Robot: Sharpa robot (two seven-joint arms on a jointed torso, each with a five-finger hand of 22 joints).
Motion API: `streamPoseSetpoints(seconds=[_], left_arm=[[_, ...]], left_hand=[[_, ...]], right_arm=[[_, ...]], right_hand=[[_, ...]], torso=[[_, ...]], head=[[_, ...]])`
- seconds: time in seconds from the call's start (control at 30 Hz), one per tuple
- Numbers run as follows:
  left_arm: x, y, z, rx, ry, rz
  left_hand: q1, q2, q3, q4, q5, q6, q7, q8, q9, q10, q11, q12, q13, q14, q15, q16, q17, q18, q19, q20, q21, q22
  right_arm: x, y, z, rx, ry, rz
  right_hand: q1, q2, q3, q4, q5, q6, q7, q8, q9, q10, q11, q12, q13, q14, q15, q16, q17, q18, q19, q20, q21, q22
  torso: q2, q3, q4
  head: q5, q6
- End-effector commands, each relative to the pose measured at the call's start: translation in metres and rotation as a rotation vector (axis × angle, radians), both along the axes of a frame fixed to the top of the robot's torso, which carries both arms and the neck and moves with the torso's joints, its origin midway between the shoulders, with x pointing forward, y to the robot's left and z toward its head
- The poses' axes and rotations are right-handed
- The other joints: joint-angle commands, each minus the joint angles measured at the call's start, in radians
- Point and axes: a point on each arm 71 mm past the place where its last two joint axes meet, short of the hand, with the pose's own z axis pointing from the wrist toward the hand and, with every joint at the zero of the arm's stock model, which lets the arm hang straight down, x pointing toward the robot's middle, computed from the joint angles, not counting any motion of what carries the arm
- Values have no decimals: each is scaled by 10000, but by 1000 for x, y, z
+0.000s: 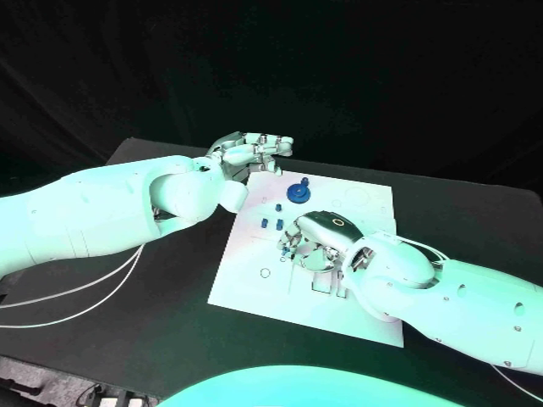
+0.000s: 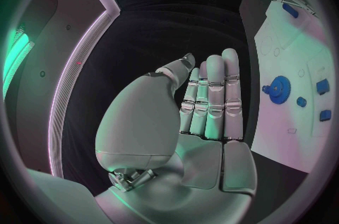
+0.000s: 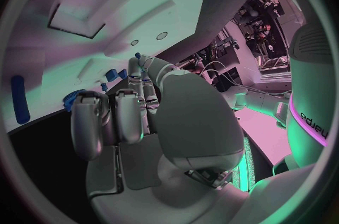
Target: Assemble the parts on the task board
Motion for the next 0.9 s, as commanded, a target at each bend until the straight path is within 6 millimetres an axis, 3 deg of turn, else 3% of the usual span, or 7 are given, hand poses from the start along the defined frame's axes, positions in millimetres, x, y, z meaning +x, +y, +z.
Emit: streamPoseSetpoints(seconds=[0.03,0.9], left_arm=[[0,-3,1,-113,-9,-200],[-1,-4,1,-11,0,-331]], left_hand=[[-57,82,-38,0,-6,-59,-12,40,-16,-58,-17,46,9,-62,-26,-21,-9,123,15,76,-33,-8],[-73,79,-69,1,-6,-82,-4,46,-23,-89,-10,67,7,-28,-23,-4,-16,128,43,80,-49,-23]], right_arm=[[-2,1,-2,-109,75,184],[0,2,-11,-330,233,178]], right_hand=[[-72,20,3,-70,64,37,30,34,10,-11,-35,-63,12,439,-54,42,-2,-195,356,-53,16,1985],[-95,27,7,-80,77,25,36,24,13,-11,-30,-79,14,437,-50,37,-11,-192,350,-52,3,1981]], torso=[[-8,2,1],[0,-4,4]], head=[[50,-36],[207,-179]])
